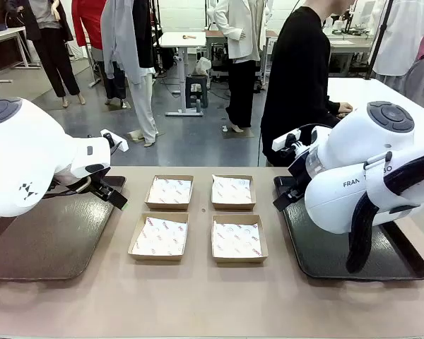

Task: Individually package the donuts and arrange them on the tray.
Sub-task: Pick up one Paper togo box.

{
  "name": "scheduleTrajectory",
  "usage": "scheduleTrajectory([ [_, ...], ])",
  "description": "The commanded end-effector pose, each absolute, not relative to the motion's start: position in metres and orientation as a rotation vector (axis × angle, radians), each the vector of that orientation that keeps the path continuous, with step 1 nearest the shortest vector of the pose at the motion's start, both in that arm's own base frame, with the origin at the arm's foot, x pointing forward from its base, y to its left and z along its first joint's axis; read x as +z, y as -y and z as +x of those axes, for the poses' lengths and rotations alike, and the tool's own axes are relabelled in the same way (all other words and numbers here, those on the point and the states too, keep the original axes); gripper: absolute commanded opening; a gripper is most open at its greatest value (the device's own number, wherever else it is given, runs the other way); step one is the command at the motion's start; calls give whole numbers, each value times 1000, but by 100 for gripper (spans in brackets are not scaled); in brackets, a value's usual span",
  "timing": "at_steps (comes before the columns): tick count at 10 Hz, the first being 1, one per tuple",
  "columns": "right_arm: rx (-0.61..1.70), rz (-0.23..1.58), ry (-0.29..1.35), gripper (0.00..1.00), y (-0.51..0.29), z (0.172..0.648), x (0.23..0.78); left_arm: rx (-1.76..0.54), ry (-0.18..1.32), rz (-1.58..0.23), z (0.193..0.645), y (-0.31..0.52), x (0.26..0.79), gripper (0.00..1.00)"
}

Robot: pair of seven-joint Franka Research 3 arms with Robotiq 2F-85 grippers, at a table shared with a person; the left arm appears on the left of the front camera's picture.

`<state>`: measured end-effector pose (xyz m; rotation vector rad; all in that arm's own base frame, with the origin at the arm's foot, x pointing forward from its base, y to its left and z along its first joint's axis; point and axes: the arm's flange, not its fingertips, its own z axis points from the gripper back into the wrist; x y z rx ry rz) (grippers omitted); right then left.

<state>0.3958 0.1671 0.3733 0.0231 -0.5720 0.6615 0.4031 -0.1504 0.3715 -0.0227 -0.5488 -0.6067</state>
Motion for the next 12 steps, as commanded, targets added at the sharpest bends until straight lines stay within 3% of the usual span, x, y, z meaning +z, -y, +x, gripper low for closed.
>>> scheduleTrajectory([
  [1, 661, 23, 572, 100, -167, 396, 373, -607, 549, -23, 403, 150, 371, 100],
  [12, 661, 23, 572, 100, -167, 396, 373, -607, 549, -23, 403, 150, 371, 100],
])
